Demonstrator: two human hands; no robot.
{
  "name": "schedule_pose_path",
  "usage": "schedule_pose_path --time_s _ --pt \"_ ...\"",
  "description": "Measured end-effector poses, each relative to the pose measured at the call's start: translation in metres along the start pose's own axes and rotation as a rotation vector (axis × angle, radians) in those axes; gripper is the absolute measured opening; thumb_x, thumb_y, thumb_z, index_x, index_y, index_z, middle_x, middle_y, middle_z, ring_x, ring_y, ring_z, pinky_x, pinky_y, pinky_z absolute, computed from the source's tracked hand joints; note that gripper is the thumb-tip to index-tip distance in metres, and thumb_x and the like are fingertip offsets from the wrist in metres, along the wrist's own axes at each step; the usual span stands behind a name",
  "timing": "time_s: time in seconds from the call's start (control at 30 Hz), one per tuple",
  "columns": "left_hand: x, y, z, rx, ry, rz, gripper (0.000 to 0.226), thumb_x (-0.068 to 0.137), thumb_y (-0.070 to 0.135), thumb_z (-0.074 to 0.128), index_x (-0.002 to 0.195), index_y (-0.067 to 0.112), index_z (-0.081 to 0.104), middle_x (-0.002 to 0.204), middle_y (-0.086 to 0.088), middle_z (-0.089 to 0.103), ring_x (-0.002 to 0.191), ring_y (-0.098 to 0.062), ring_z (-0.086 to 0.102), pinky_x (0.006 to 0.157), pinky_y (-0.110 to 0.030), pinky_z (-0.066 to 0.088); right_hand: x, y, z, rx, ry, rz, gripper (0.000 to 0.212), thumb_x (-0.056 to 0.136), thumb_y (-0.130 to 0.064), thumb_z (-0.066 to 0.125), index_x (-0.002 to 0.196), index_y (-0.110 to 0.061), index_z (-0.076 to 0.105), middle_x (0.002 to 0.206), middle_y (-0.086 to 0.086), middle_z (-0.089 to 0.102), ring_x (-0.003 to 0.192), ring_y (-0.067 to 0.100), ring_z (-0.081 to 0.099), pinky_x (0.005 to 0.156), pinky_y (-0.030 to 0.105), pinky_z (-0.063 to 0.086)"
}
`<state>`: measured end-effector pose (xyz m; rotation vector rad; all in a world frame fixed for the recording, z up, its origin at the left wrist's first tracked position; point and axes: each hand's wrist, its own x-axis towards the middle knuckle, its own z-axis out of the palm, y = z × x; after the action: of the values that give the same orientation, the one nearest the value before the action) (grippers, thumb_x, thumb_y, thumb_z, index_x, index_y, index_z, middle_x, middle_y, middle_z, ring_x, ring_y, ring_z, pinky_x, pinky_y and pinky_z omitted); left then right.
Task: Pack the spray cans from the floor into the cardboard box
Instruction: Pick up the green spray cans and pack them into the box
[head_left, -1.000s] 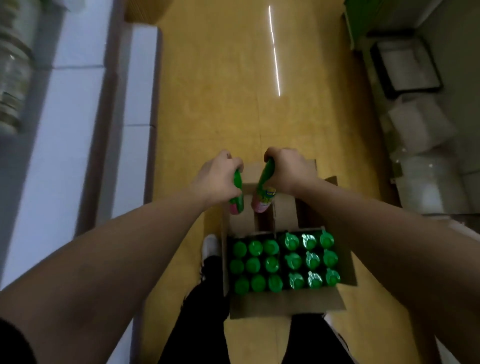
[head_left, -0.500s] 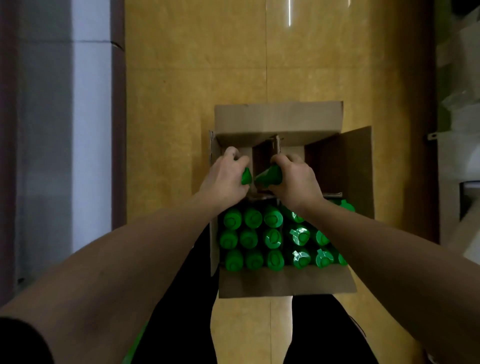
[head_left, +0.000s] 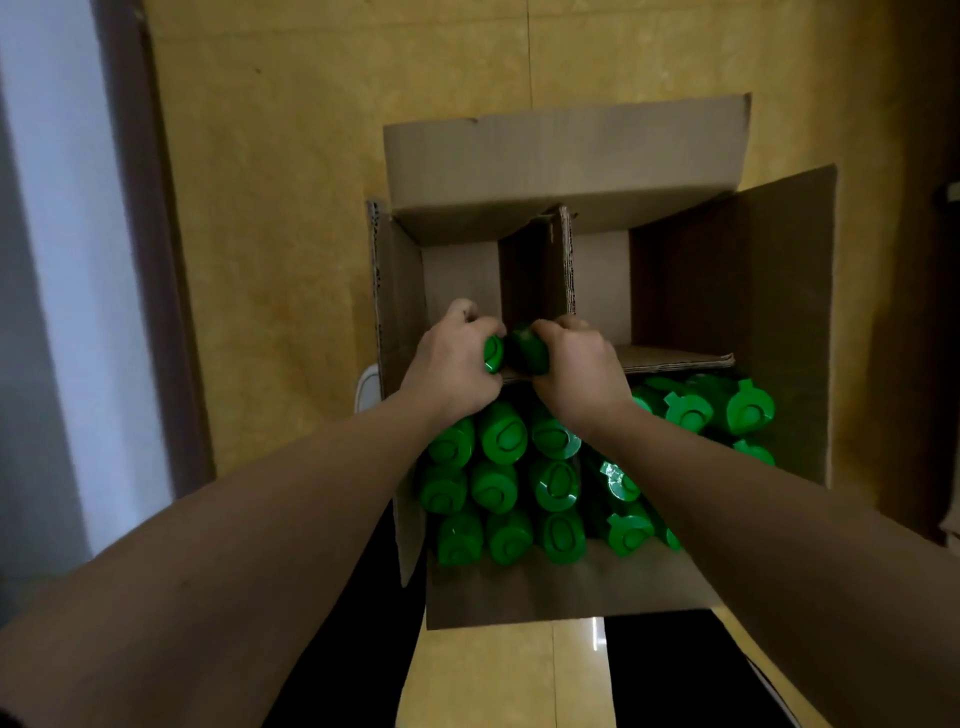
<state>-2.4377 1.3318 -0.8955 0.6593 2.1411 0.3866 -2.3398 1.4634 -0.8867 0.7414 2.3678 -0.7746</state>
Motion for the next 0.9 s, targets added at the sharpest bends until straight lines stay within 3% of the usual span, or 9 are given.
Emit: schedule_pose_path --time_s 0.17,0.3,0.43,0.53,0.73,0.9 --pt "0.007 0.001 0.016 -0.038 0.0 0.033 0.06 0.077 0.026 0.082 0.133 0.022 0.062 0.13 -0.001 0.044 0.118 -0.028 0.053 0.101 -0.042 0.049 0.015 0.001 0.011 -0.049 -0.021 0.033 0.053 0.082 -0.01 0.068 0.134 -0.016 0.057 0.128 0.013 0.057 0.111 0.037 0.059 0.089 0.043 0.052" --pt "0.01 0.002 0.018 -0.059 -0.019 0.023 0.073 0.076 0.026 0.083 0.142 0.022 0.052 0.138 -0.002 0.042 0.124 -0.028 0.05 0.104 -0.042 0.046 0.017 0.005 0.011 -0.042 -0.045 0.029 0.055 0.079 -0.018 0.074 0.131 -0.018 0.056 0.126 0.011 0.055 0.109 0.037 0.058 0.086 0.043 0.052" --pt "0.005 0.002 0.014 -0.048 -0.078 -0.023 0.088 0.077 0.02 0.084 0.151 0.026 0.037 0.152 0.0 0.033 0.134 -0.029 0.044 0.109 -0.038 0.042 0.01 0.01 0.005 -0.058 -0.084 0.005 0.075 0.081 -0.02 0.078 0.147 -0.022 0.041 0.143 0.009 0.047 0.123 0.034 0.051 0.099 0.044 0.049" --pt "-0.007 0.009 0.004 0.014 -0.093 -0.028 0.099 0.077 0.025 0.086 0.156 0.028 0.027 0.159 0.0 0.025 0.141 -0.029 0.037 0.112 -0.04 0.038 -0.001 0.009 -0.01 -0.073 -0.096 0.006 0.092 0.082 -0.017 0.078 0.156 -0.025 0.024 0.158 0.012 0.031 0.137 0.035 0.039 0.11 0.045 0.04" --pt "-0.024 0.057 -0.057 0.167 0.108 -0.023 0.1 0.083 0.046 0.078 0.16 0.031 0.014 0.168 -0.003 0.007 0.155 -0.033 0.0 0.124 -0.052 0.019 -0.026 -0.006 -0.083 -0.183 0.031 -0.027 0.092 0.084 -0.023 0.076 0.157 -0.027 0.02 0.161 0.015 0.023 0.146 0.037 0.024 0.117 0.05 0.029" --pt "-0.057 0.14 -0.149 0.272 0.279 0.046 0.096 0.088 0.058 0.066 0.161 0.031 0.01 0.17 -0.005 0.001 0.155 -0.035 -0.006 0.124 -0.055 0.015 -0.061 -0.034 -0.193 -0.233 0.207 -0.075 0.091 0.087 -0.036 0.074 0.158 -0.028 0.018 0.165 0.015 0.016 0.149 0.038 0.017 0.12 0.053 0.022"
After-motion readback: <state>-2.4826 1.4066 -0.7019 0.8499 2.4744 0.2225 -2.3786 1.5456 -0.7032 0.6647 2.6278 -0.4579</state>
